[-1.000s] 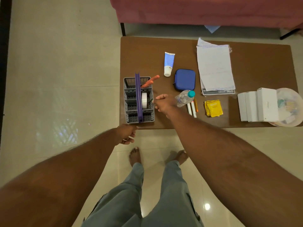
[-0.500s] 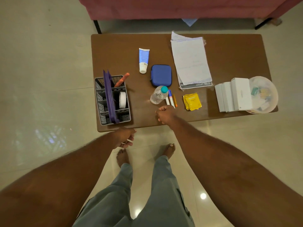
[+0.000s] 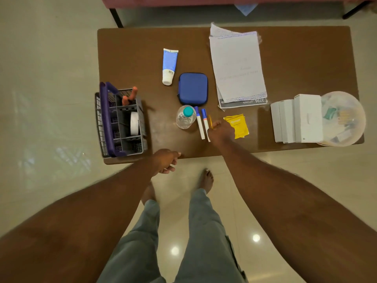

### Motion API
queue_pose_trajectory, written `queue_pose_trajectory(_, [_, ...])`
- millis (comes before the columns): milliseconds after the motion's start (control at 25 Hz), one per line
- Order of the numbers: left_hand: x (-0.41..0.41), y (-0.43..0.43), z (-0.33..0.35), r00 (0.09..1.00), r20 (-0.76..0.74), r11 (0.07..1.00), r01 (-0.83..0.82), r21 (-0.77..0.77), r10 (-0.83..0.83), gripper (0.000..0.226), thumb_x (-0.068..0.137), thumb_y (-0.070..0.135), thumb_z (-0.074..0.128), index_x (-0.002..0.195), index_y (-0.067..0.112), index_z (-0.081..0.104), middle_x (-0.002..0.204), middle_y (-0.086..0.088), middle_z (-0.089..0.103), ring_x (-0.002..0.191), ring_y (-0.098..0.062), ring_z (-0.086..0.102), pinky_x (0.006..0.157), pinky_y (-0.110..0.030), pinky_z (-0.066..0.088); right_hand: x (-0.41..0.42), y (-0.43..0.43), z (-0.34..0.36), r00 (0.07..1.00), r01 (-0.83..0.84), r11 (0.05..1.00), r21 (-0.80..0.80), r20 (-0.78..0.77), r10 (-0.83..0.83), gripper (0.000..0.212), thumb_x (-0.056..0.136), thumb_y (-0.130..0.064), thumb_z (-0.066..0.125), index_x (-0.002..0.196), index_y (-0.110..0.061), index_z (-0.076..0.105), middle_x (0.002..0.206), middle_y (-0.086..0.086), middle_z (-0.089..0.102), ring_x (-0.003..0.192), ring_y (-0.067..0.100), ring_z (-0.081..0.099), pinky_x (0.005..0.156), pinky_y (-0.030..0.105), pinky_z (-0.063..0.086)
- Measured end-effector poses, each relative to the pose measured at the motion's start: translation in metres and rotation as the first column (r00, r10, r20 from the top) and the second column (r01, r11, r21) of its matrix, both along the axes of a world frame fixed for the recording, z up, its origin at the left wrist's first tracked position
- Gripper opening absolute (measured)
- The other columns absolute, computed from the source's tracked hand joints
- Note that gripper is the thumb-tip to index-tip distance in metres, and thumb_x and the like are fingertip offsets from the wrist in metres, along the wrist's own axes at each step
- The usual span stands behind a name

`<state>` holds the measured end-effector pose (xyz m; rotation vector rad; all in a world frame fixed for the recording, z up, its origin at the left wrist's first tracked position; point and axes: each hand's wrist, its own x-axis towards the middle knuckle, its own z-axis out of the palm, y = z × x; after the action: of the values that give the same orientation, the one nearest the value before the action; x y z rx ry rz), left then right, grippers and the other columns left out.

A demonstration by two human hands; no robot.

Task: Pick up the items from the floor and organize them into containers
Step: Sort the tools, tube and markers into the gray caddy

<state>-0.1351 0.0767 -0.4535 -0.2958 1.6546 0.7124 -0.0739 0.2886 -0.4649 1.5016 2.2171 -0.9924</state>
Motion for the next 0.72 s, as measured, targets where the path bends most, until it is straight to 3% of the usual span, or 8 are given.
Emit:
queue_pose_trajectory(120, [0.004, 0.042, -0.017, 0.996, -0.071, 0.998, -0.049, -0.026, 0.047, 0.025, 0.098, 0.035, 0.059, 0.106, 0.012, 0.063, 0.099, -0.005, 0.067, 0.075, -0.018, 0.064, 0.065, -0.027, 0.048, -0.001, 0.021, -0.018, 1.000, 0.003, 1.000, -0.024, -0.026, -0.004, 0.017, 0.082, -0.020, 0.069, 0.099, -0.023, 0.068, 0.104, 0.002, 0.073, 0.101, 0.026, 0.067, 0.082, 0.031, 0.051])
queue_pose_trajectory(360, [-0.003, 0.095, -0.036, 0.989, -0.101, 0.993, -0.114, -0.040, 0.109, 0.023, 0.098, 0.038, 0.058, 0.101, 0.015, 0.062, 0.100, -0.005, 0.070, 0.083, -0.019, 0.067, 0.076, -0.032, 0.052, -0.014, 0.030, -0.040, 0.966, -0.237, 0.971, 0.025, -0.102, 0.238, 0.019, 0.085, -0.040, 0.073, 0.093, -0.024, 0.070, 0.095, -0.002, 0.072, 0.089, 0.019, 0.066, 0.076, 0.033, 0.055])
queue_pose_trajectory(520, [-0.008, 0.098, -0.041, 0.988, -0.102, 0.990, -0.121, -0.066, 0.114, 0.024, 0.099, 0.038, 0.057, 0.103, 0.014, 0.062, 0.107, -0.007, 0.071, 0.089, -0.021, 0.068, 0.081, -0.033, 0.053, -0.028, 0.031, -0.046, 0.953, -0.295, 0.953, 0.070, -0.049, 0.298, 0.023, 0.085, -0.032, 0.073, 0.103, -0.018, 0.071, 0.108, 0.003, 0.070, 0.100, 0.025, 0.067, 0.083, 0.038, 0.057])
queue_pose_trajectory(720, [-0.006, 0.093, -0.042, 0.990, -0.095, 0.990, -0.110, -0.086, 0.101, 0.024, 0.100, 0.036, 0.056, 0.105, 0.013, 0.062, 0.107, -0.008, 0.071, 0.089, -0.021, 0.067, 0.083, -0.034, 0.053, -0.033, 0.032, -0.048, 0.906, -0.424, 0.890, 0.169, 0.074, 0.417, 0.037, 0.086, -0.038, 0.073, 0.115, -0.015, 0.065, 0.119, 0.007, 0.064, 0.108, 0.026, 0.063, 0.082, 0.035, 0.051])
